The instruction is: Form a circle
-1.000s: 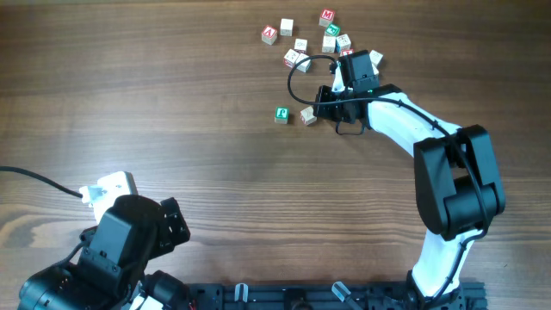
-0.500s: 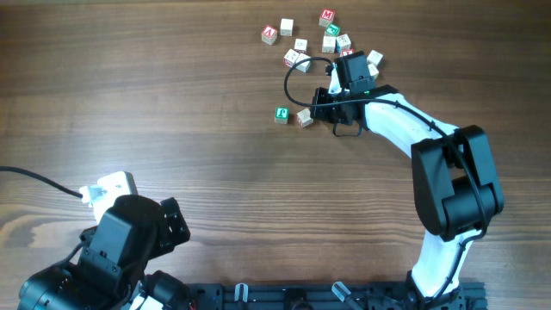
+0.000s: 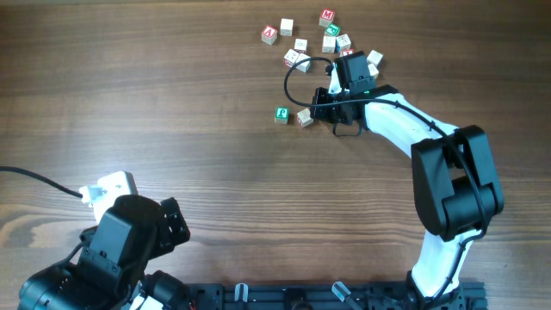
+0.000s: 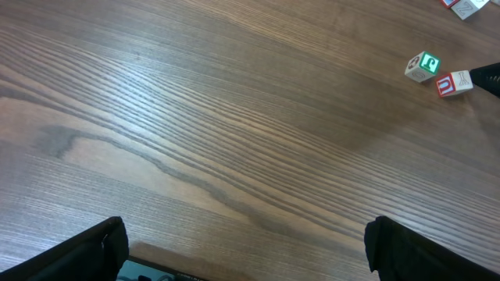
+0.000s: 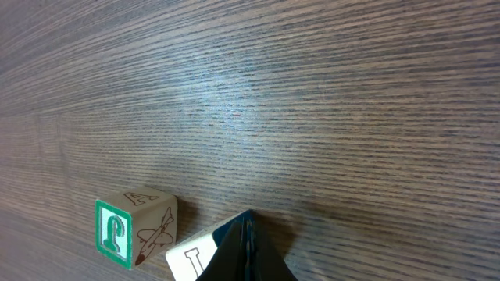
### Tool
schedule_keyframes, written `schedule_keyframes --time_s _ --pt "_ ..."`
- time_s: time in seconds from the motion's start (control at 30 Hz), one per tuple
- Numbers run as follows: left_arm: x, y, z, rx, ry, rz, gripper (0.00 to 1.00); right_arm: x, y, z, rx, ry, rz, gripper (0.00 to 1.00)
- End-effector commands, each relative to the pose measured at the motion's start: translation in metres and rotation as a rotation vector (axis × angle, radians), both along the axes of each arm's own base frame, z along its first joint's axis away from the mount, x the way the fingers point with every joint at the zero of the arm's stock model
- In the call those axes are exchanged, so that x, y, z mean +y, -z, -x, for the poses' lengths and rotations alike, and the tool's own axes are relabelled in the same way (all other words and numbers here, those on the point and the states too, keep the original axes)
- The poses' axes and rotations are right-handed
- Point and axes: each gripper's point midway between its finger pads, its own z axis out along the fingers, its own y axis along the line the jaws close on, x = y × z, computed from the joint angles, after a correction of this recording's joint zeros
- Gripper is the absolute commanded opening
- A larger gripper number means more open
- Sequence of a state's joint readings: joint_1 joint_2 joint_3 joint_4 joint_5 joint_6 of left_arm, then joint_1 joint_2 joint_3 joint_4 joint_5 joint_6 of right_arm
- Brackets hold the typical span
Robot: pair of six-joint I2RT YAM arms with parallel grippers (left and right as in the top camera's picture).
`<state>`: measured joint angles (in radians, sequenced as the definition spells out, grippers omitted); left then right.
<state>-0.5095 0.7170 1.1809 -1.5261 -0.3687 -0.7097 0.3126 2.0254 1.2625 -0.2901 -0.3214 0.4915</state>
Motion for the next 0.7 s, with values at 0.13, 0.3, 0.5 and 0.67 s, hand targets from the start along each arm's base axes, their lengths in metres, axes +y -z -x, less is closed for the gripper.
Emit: schedule_keyframes --time_s 0.13,0.3,0.5,0.67 --pt "0.0 0.002 0.0 0.005 -0.011 0.005 1.0 -0.007 -0.027 -0.044 -0.173 0.071 0.061 0.04" --pt "0.0 0.002 0.0 0.005 -0.011 0.005 1.0 0.053 -0.056 -0.046 -0.337 -0.117 -0.042 0.04" --pt "0.0 0.002 0.0 0.005 -0.011 0.005 1.0 0.081 -0.049 -0.035 -0.41 -0.11 0.123 0.04" --pt "0.0 0.002 0.0 0.005 -0.011 0.005 1.0 0.092 -0.042 -0.032 -0.433 -0.107 0.165 0.05"
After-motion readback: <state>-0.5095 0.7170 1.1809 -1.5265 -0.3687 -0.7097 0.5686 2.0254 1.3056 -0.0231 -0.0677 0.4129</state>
